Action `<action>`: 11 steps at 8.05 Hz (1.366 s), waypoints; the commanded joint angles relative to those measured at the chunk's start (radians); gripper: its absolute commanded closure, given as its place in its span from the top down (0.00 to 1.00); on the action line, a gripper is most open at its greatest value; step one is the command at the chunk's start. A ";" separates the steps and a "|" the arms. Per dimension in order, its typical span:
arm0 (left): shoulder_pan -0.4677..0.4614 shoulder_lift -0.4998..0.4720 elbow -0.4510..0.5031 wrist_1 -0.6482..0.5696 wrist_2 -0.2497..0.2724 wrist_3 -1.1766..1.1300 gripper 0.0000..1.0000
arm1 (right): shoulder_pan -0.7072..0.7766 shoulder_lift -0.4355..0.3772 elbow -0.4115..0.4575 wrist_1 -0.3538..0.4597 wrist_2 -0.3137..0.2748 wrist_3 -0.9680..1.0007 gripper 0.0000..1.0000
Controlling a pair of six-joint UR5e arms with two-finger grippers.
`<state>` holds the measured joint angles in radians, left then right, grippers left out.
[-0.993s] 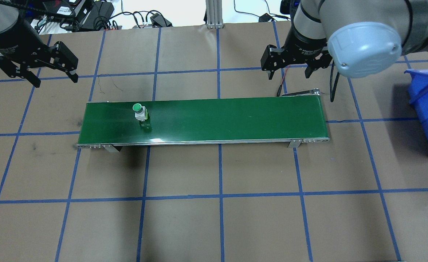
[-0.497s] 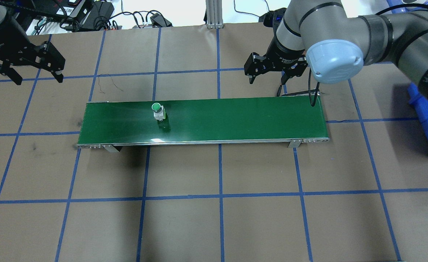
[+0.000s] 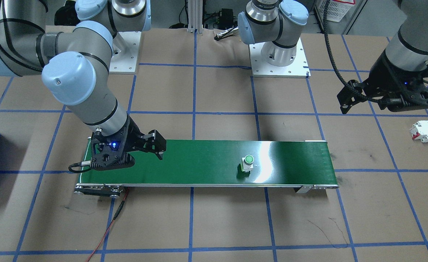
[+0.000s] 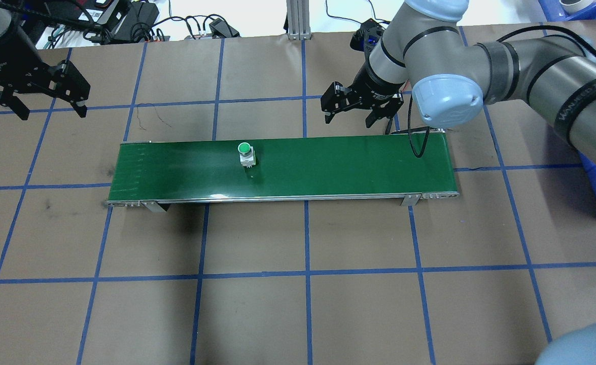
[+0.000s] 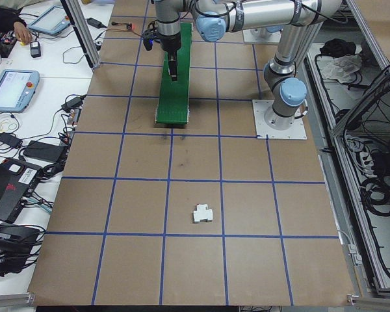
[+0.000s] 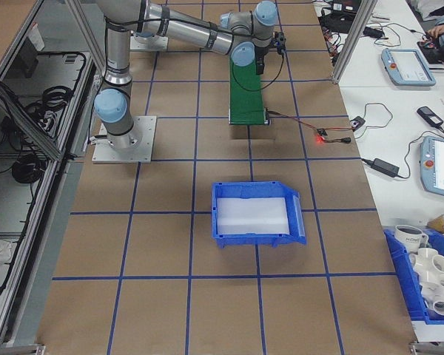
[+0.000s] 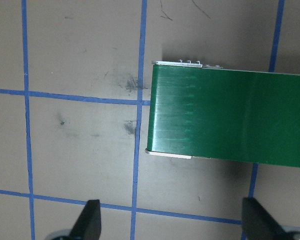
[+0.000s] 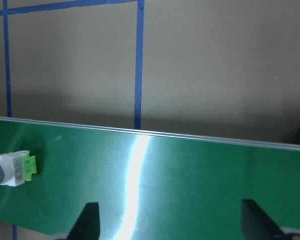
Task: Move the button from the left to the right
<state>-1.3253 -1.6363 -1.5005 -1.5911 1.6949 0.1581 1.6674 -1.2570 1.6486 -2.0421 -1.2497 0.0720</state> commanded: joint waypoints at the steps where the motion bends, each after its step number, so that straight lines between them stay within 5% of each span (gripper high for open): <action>1: 0.000 -0.002 -0.004 -0.001 0.005 0.000 1.00 | 0.027 0.014 0.004 -0.018 0.065 0.009 1.00; 4: 0.000 0.000 -0.007 -0.001 0.002 0.000 1.00 | 0.037 0.040 0.005 -0.020 0.111 0.011 0.99; 11: 0.001 0.003 -0.007 0.000 0.005 -0.002 1.00 | 0.037 0.117 0.010 0.009 0.096 0.055 1.00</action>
<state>-1.3248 -1.6338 -1.5089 -1.5914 1.6990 0.1570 1.7042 -1.1443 1.6580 -2.0553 -1.1433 0.1114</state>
